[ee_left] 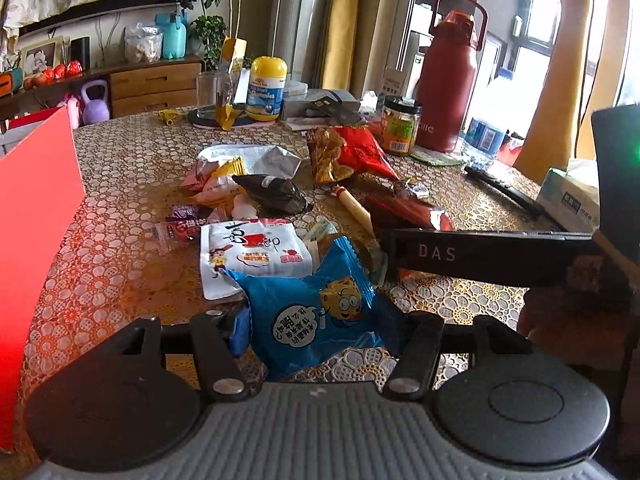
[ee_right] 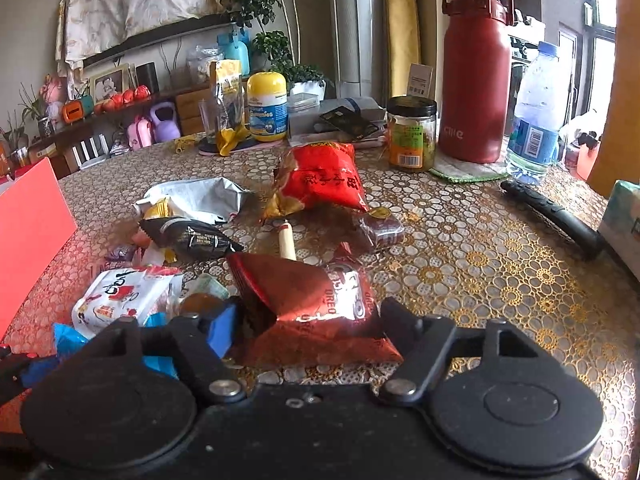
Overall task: Organize snacks
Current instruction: 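Close left tool on blue cookie packet while right tool grasps red-brown chip bag, then carry blue packet in left tool toward box while right tool carries chip bag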
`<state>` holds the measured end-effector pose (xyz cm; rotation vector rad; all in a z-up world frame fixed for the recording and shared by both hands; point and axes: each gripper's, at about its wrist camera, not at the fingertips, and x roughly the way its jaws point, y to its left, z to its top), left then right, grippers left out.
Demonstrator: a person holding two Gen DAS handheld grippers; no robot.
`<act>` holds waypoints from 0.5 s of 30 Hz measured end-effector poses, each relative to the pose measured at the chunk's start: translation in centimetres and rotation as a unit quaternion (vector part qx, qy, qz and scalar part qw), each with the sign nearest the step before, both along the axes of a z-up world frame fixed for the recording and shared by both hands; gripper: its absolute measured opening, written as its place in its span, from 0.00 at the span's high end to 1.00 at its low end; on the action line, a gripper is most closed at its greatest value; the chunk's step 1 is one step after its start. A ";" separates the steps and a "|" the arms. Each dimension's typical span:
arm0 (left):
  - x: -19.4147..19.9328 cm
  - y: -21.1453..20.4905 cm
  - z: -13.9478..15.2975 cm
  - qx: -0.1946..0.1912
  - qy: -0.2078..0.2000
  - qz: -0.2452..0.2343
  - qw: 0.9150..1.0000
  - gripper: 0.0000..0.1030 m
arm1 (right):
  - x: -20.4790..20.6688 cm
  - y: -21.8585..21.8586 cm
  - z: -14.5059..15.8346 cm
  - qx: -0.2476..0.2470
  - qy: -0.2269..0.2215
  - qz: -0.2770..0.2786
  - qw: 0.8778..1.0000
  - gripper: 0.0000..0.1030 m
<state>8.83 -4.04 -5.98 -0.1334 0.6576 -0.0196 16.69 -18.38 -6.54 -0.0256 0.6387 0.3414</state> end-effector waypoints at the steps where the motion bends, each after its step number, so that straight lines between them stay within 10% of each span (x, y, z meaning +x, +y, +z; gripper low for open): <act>1: -0.2 0.1 0.1 -0.001 -0.001 0.001 1.000 0.42 | 0.0 -0.1 0.0 0.002 -0.001 -0.003 1.000 0.33; 15: -4.1 1.8 3.3 -0.008 -0.040 0.011 0.999 0.42 | -3.1 -0.8 1.8 0.026 -0.011 -0.021 0.999 0.39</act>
